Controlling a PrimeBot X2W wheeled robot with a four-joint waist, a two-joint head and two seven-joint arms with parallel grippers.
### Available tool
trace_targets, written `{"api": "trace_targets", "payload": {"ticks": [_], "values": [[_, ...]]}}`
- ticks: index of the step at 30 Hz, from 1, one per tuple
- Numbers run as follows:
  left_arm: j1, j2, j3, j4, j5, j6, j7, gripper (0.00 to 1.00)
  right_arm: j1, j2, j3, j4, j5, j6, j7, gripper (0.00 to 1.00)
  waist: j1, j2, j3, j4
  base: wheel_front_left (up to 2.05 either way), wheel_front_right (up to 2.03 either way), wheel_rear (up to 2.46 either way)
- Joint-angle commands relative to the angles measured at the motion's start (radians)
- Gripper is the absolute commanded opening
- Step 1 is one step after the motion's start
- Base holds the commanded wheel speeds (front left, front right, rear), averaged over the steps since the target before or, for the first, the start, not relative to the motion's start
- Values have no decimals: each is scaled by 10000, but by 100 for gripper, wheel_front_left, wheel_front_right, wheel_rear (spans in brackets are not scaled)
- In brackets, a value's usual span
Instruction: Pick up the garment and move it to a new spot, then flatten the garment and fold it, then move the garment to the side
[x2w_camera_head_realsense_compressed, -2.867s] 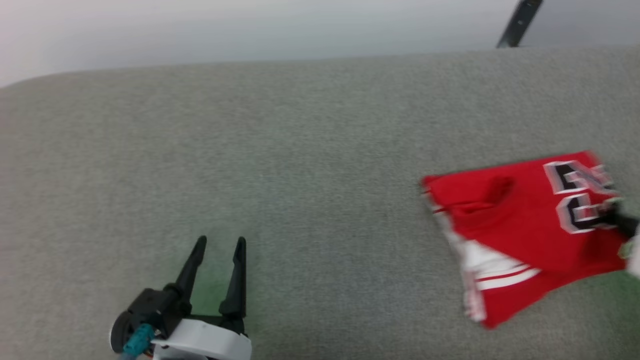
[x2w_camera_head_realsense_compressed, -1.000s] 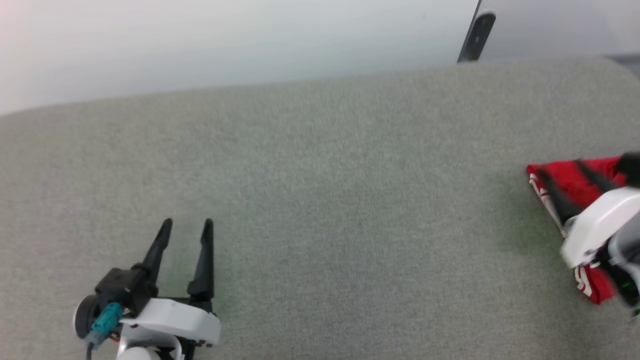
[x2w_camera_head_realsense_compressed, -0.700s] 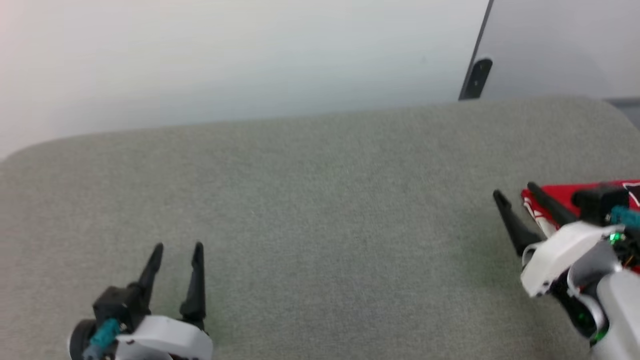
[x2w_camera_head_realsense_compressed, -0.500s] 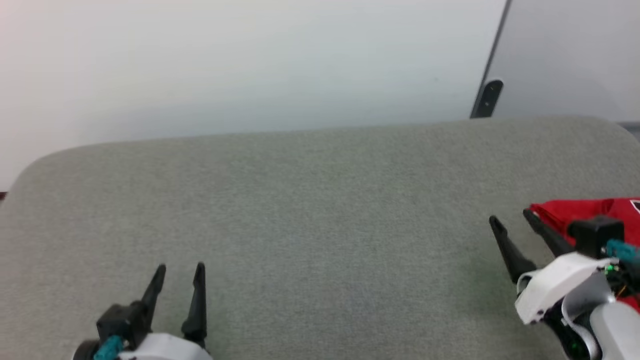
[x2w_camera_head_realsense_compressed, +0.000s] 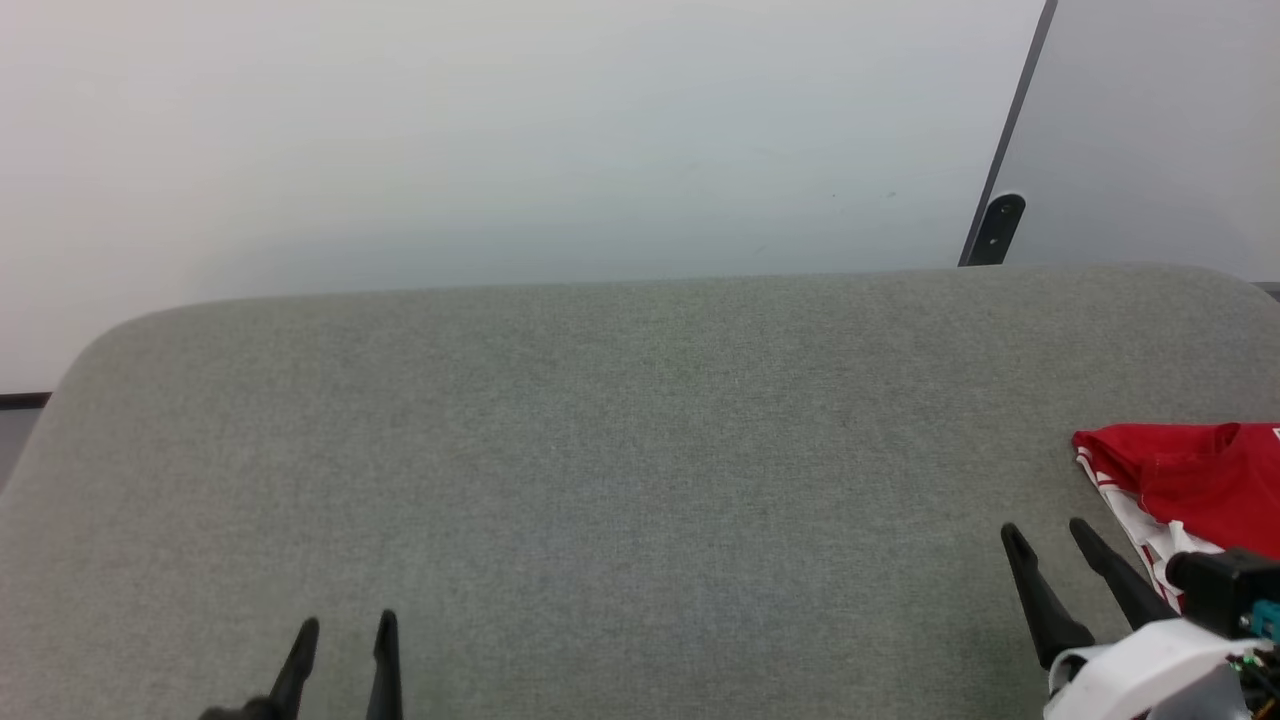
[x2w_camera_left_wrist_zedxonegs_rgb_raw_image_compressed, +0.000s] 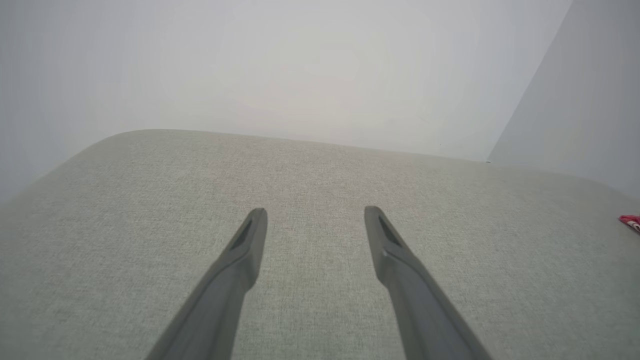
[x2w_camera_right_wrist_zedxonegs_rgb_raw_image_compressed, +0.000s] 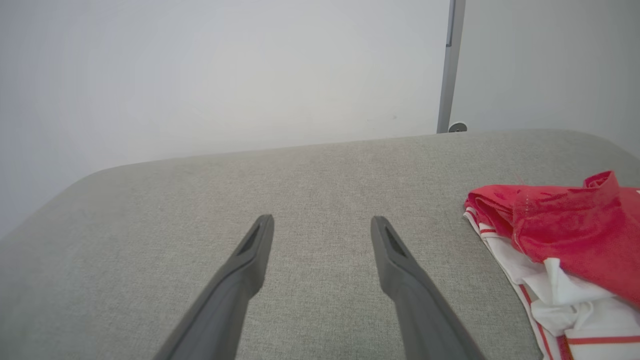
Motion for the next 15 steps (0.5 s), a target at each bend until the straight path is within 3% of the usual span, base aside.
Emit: {"api": "trace_targets", "payload": {"ticks": [1,15], "values": [[226,22,47,-156,-39,104,-33,100,214,68,-110,-186,-91,-16,82,100,0,0,-3,-16,0,0,0],[1272,204,120,-1684,39,575,353,100,1290,386,-717,-1482,-345,-16,795,100,0,0,15,-70,0,0,0]]}}
